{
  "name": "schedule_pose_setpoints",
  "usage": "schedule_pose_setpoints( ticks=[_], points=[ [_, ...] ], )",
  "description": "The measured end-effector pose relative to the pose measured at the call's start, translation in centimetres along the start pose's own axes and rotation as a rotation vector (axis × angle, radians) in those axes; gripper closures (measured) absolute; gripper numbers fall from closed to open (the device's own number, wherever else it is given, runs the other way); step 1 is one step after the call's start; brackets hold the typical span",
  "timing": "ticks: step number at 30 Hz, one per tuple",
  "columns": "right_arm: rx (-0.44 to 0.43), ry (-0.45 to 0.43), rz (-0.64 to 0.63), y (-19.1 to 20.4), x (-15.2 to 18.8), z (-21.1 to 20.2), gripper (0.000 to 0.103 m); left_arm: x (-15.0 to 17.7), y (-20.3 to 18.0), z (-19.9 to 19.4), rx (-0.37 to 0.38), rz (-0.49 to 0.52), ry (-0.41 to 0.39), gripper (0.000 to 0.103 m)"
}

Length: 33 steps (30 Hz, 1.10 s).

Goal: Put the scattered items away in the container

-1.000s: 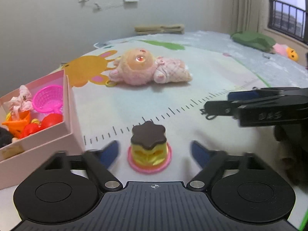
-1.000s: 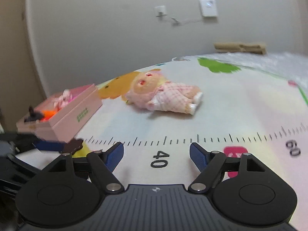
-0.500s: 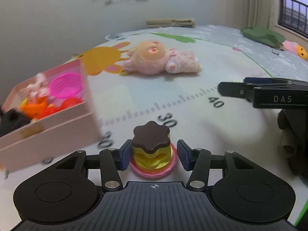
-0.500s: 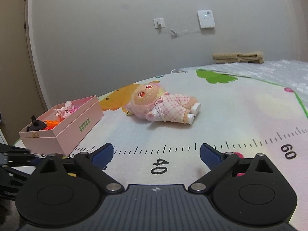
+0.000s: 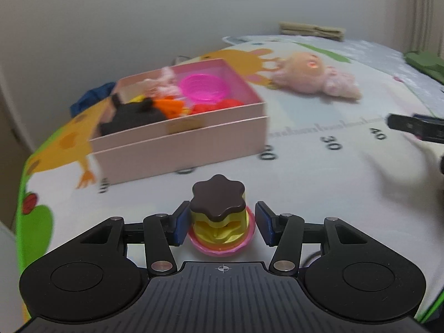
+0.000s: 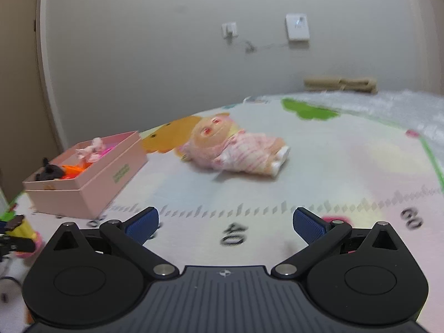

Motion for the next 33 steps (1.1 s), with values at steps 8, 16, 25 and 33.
schedule_pose_setpoints(
  ticks=[8, 16, 25, 33],
  points=[
    [-0.259, 0.208, -0.108, 7.4, 3.6, 0.5, 0.000, -1.4, 3.1, -0.5, -0.051, -0.034, -0.024, 0.048],
    [-0.312, 0.241, -0.198, 11.4, 4.7, -0.1, 0.000, -7.1, 6.9, -2.1, -0.103, -0.072, -0.127, 0.048],
    [-0.288, 0.262, -0.197, 11.4, 4.4, 0.7, 0.000, -15.0, 9.7, -1.4, -0.125, -0.130, -0.256, 0.047],
    [-0.192, 0.227, -0.206, 9.6, 2.6, 1.1, 0.000, -14.2, 8.4, -0.8, -0.036, -0.188, -0.319, 0.014]
  ],
)
Point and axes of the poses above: each gripper's, at about its wrist camera, not at the fingertips, and z roughly the way its jaws point, y to its left, x to its underside, the point moved 10 cm from there along z, roughly the way its jaws point, and after that the axes turned 15 degrees about y, right-handed, at the moved point
